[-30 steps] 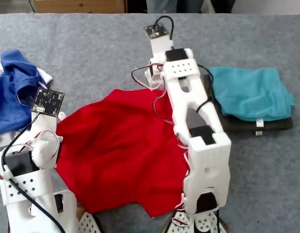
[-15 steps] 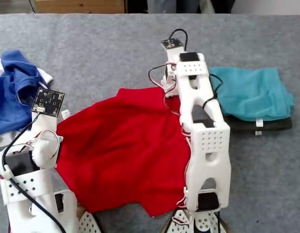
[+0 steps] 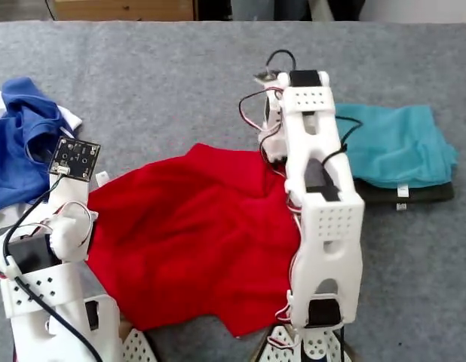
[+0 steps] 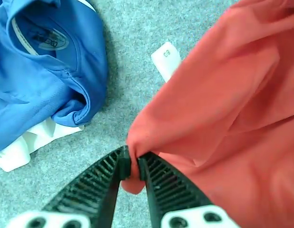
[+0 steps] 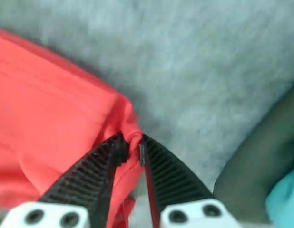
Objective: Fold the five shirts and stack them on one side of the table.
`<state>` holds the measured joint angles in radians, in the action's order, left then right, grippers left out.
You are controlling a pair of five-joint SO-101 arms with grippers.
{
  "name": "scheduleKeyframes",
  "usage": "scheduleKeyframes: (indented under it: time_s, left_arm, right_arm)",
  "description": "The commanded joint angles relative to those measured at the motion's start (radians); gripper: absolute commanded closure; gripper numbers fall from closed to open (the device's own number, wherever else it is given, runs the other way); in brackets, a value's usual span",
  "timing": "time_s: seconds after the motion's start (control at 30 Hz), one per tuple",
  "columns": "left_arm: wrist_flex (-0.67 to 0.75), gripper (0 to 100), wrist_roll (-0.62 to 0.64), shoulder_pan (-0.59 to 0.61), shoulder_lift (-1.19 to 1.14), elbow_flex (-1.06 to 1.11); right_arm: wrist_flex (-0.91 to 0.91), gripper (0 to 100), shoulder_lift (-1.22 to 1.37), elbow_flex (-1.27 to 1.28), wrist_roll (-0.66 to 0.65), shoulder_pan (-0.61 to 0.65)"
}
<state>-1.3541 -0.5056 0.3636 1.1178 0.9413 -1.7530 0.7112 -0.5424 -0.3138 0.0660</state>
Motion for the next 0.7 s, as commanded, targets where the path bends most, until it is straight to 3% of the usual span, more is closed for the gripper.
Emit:
scheduleKeyframes:
  time_s: [0.0,0.13,0.3,0.53,0.67]
  left_arm:
    - [0.0,97,-0.002,-0.005,0.008,-0.002]
    - [0.0,97,-0.002,-0.013,0.008,-0.004]
    - [0.0,97,-0.002,-0.013,0.008,-0.005]
    - [-0.005,97,-0.002,-0.005,0.008,-0.002]
    - [-0.006,97,-0.002,-0.005,0.008,-0.002]
  right_arm:
    - [-0.014,98.5,-0.173,0.242,-0.061,-0.008]
    - [-0.012,98.5,-0.271,0.473,-0.118,-0.012]
    - [0.003,97.3,-0.318,0.541,-0.12,-0.031]
    - [0.002,76.5,-0.394,0.541,-0.054,-0.026]
    - [-0.014,74.4,-0.501,0.55,-0.041,-0.046]
